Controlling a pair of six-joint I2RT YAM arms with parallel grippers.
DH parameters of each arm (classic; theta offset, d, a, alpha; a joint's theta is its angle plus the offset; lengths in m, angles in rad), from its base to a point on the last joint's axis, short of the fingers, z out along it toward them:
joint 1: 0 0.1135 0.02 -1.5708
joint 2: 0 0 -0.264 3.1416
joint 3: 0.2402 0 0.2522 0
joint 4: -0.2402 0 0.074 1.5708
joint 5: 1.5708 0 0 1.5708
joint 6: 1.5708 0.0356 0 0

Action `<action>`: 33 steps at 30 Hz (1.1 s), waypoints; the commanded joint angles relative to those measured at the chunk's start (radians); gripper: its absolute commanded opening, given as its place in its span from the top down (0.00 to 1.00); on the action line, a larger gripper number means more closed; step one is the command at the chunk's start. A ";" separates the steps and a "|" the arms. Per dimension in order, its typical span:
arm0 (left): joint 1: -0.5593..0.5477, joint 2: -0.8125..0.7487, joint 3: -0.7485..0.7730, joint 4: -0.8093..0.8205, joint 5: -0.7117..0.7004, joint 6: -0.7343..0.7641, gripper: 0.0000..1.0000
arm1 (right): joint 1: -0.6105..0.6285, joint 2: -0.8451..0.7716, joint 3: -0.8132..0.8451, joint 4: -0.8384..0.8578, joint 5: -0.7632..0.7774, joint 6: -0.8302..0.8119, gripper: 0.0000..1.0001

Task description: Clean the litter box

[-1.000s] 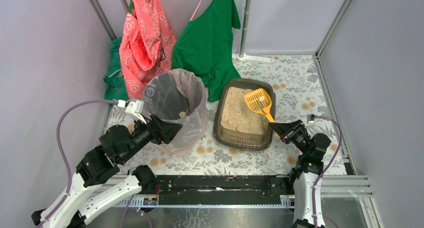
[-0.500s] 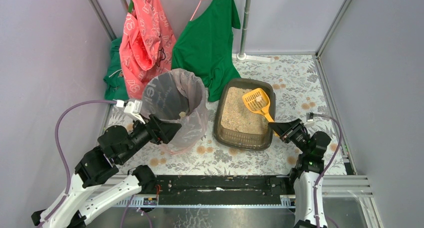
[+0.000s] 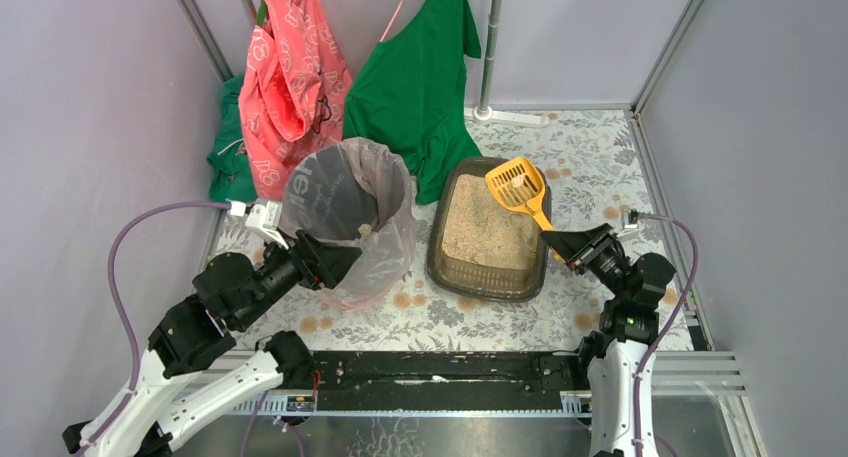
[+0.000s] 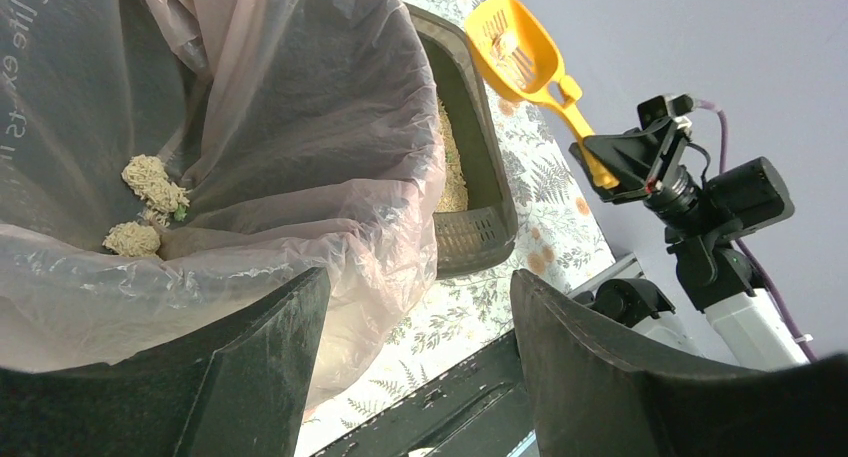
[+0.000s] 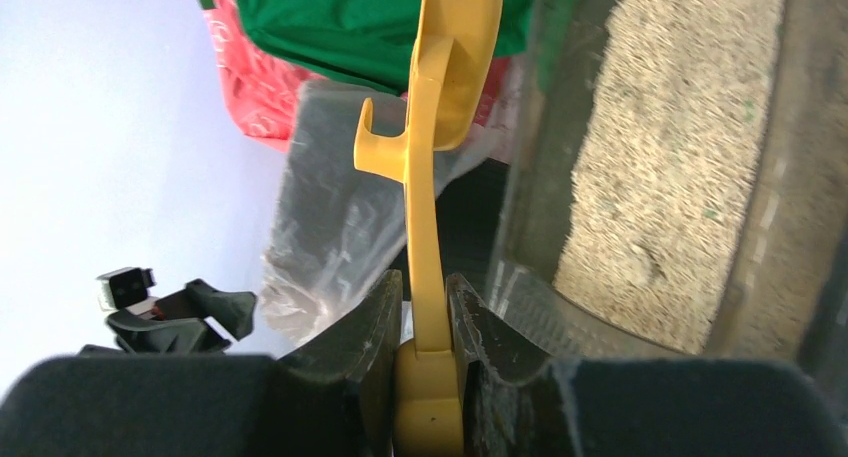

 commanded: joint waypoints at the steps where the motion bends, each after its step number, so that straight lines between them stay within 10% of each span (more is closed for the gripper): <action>1: -0.006 -0.014 0.003 0.022 -0.013 0.005 0.25 | 0.005 0.022 0.082 0.125 -0.024 0.120 1.00; 13: -0.006 -0.028 -0.028 -0.011 -0.047 0.014 0.25 | 0.114 0.145 0.334 -0.002 0.046 0.100 1.00; 33: -0.004 -0.120 0.014 -0.152 -0.122 0.013 0.24 | 0.922 0.701 0.793 -0.004 0.471 -0.110 1.00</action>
